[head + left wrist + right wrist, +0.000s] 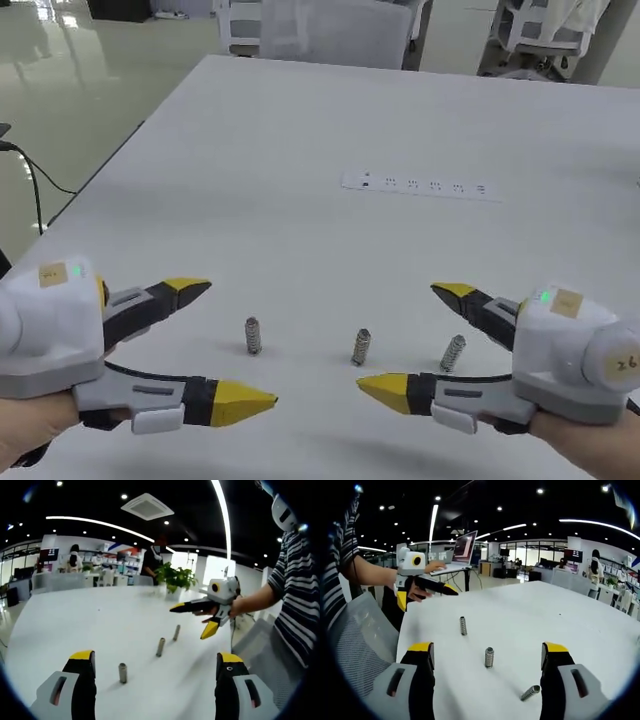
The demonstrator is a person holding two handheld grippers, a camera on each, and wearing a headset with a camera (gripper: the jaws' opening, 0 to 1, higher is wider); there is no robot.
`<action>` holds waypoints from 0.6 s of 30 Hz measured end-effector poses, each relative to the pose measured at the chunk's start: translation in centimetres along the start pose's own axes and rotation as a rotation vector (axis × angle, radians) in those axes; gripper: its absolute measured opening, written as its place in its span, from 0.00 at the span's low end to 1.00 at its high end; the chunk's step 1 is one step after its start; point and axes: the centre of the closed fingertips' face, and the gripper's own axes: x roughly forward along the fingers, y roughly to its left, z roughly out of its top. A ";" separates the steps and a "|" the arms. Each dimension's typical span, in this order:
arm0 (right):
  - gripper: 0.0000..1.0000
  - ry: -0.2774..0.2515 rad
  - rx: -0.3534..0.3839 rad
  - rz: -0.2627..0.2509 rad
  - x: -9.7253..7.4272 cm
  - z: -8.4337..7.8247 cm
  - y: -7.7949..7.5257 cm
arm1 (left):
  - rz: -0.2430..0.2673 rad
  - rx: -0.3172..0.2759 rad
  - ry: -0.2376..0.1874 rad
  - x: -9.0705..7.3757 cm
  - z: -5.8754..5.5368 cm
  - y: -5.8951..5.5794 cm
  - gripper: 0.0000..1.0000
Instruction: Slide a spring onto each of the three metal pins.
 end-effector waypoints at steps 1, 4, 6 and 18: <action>0.91 -0.004 0.012 -0.016 -0.5 -0.2 -0.3 | 0.001 -0.001 0.001 0.0 0.0 0.0 0.98; 0.95 -0.005 0.031 -0.041 -1.7 -0.6 -0.9 | 0.011 0.001 -0.003 0.0 0.1 0.1 0.98; 0.95 0.009 0.026 -0.061 -2.5 -1.1 -1.3 | 0.016 0.001 -0.006 -0.1 0.2 0.1 0.98; 0.98 0.020 0.094 -0.143 -5.8 -2.9 -2.4 | 0.044 0.009 -0.020 -0.8 0.7 0.3 0.98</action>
